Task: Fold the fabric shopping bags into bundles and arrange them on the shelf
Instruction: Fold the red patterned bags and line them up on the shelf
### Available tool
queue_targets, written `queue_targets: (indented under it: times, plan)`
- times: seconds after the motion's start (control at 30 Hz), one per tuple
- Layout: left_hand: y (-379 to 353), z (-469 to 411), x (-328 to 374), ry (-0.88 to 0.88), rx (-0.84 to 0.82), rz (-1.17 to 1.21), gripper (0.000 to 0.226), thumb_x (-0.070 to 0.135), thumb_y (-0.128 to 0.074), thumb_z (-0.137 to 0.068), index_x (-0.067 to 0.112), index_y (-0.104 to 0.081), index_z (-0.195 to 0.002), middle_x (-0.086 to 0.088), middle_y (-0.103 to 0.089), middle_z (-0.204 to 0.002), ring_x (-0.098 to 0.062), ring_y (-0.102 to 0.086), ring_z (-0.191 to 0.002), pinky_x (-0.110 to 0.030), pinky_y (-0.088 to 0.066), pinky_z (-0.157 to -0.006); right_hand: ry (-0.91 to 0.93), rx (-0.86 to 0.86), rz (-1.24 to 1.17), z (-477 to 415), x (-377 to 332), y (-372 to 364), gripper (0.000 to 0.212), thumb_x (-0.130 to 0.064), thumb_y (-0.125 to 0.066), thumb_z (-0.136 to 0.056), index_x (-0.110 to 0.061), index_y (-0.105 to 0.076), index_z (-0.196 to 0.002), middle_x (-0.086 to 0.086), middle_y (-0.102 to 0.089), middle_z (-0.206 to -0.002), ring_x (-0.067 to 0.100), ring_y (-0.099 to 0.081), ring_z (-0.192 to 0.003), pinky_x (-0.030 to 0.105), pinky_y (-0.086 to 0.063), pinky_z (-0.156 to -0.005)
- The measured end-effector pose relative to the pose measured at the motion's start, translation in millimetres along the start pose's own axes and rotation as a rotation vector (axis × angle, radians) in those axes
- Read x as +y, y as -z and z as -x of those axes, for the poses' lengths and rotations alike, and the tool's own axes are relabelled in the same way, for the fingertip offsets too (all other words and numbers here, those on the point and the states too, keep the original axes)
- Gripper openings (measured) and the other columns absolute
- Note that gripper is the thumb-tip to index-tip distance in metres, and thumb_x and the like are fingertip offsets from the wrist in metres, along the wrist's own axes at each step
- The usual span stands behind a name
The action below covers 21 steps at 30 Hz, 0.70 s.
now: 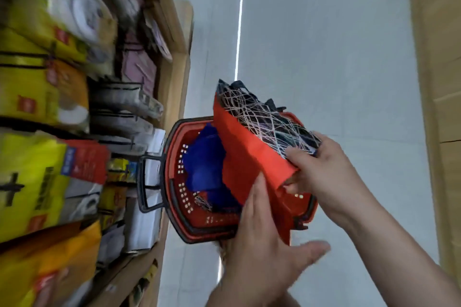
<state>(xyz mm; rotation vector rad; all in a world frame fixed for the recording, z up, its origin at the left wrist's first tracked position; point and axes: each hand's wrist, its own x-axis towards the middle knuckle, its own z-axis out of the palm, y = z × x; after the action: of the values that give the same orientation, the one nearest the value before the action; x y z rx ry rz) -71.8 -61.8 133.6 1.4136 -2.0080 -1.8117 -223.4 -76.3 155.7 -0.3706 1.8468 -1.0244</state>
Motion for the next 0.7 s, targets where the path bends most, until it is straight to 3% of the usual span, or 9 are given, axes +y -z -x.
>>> queue_targets:
  times: [0.07, 0.13, 0.17, 0.27, 0.33, 0.4, 0.5, 0.63, 0.7]
  plan:
    - [6, 17, 23, -0.037, 0.183, 0.028, 0.090, 0.046, -0.068, -0.078, 0.049, -0.014, -0.150, 0.019, -0.047, -0.143, 0.002, -0.048, -0.126, -0.026, -0.045, -0.102, -0.033, -0.078, -0.095, 30, -26, -6, 0.011, -0.001, -0.051, -0.096, -0.009, -0.058, -0.102, 0.004, -0.071, -0.070, 0.025, -0.068, -0.053, 0.025, -0.051, -0.044]
    - [25, 31, 37, -0.052, 0.359, -0.041, 0.051, 0.033, -0.051, -0.099, 0.050, -0.034, -0.144, 0.018, -0.065, -0.119, 0.001, -0.062, -0.100, -0.022, -0.051, -0.084, -0.013, -0.137, -0.129, 58, -48, -9, 0.011, -0.007, -0.053, -0.097, -0.010, -0.058, -0.106, 0.008, -0.074, -0.083, 0.030, -0.073, -0.068, 0.027, -0.054, -0.050]
    - [36, 39, 42, -0.050, 0.415, -0.074, 0.042, 0.028, -0.049, -0.102, 0.048, -0.045, -0.139, 0.017, -0.069, -0.106, -0.001, -0.064, -0.089, -0.019, -0.051, -0.076, 0.016, -0.158, -0.118, 71, -56, -9, 0.011, -0.015, -0.057, -0.097, -0.014, -0.060, -0.108, 0.007, -0.075, -0.090, 0.030, -0.074, -0.076, 0.029, -0.055, -0.054]
    - [68, 64, 59, -0.013, 0.543, -0.133, 0.040, 0.011, -0.050, -0.099, 0.037, -0.058, -0.128, 0.016, -0.068, -0.091, -0.004, -0.063, -0.080, -0.021, -0.051, -0.071, 0.147, -0.213, 0.015, 98, -78, -1, 0.049, -0.049, -0.073, -0.081, -0.030, -0.055, -0.123, -0.010, -0.068, -0.118, 0.015, -0.068, -0.105, 0.033, -0.057, -0.076]
    - [87, 86, 73, 0.013, 0.610, -0.166, 0.042, 0.005, -0.050, -0.097, 0.036, -0.058, -0.124, 0.018, -0.065, -0.083, -0.002, -0.061, -0.074, -0.024, -0.051, -0.067, 0.322, -0.183, 0.265, 109, -92, 9, 0.083, -0.061, -0.078, -0.069, -0.046, -0.036, -0.140, -0.019, -0.043, -0.145, 0.002, -0.047, -0.129, 0.034, -0.050, -0.096]
    - [102, 112, 83, -0.002, 0.686, -0.211, 0.046, 0.001, -0.052, -0.093, 0.040, -0.056, -0.118, 0.012, -0.067, -0.078, -0.009, -0.062, -0.069, -0.031, -0.049, -0.062, 0.514, -0.162, 0.519, 114, -110, 16, 0.098, -0.064, -0.073, -0.067, -0.055, -0.016, -0.146, -0.024, -0.019, -0.155, 0.003, -0.020, -0.144, 0.040, -0.034, -0.112]
    - [112, 162, 96, 0.008, 0.813, -0.233, 0.051, -0.001, -0.053, -0.091, 0.042, -0.053, -0.117, 0.006, -0.070, -0.080, -0.014, -0.061, -0.070, -0.036, -0.046, -0.064, 0.716, -0.297, 0.750, 127, -137, 7, 0.097, -0.062, -0.065, -0.073, -0.050, -0.009, -0.151, -0.022, -0.004, -0.159, 0.003, -0.003, -0.145, 0.033, -0.007, -0.114]
    - [100, 238, 98, 0.125, 1.049, -0.227, 0.040, 0.000, -0.057, -0.090, 0.028, -0.063, -0.118, -0.002, -0.072, -0.080, -0.022, -0.061, -0.072, -0.037, -0.041, -0.065, 0.971, -0.315, 0.762, 187, -152, -26, 0.079, -0.060, -0.059, -0.082, -0.039, -0.022, -0.150, -0.006, -0.026, -0.148, 0.014, -0.024, -0.134, 0.028, -0.024, -0.102]
    - [87, 276, 99, 0.198, 1.178, -0.228, 0.036, 0.004, -0.058, -0.091, 0.023, -0.064, -0.120, -0.008, -0.073, -0.082, -0.032, -0.065, -0.075, -0.037, -0.043, -0.064, 0.883, -0.487, 0.728, 229, -151, -42, 0.088, -0.076, -0.047, -0.076, -0.037, -0.021, -0.151, -0.002, -0.039, -0.140, 0.014, -0.043, -0.123, 0.028, -0.034, -0.095]
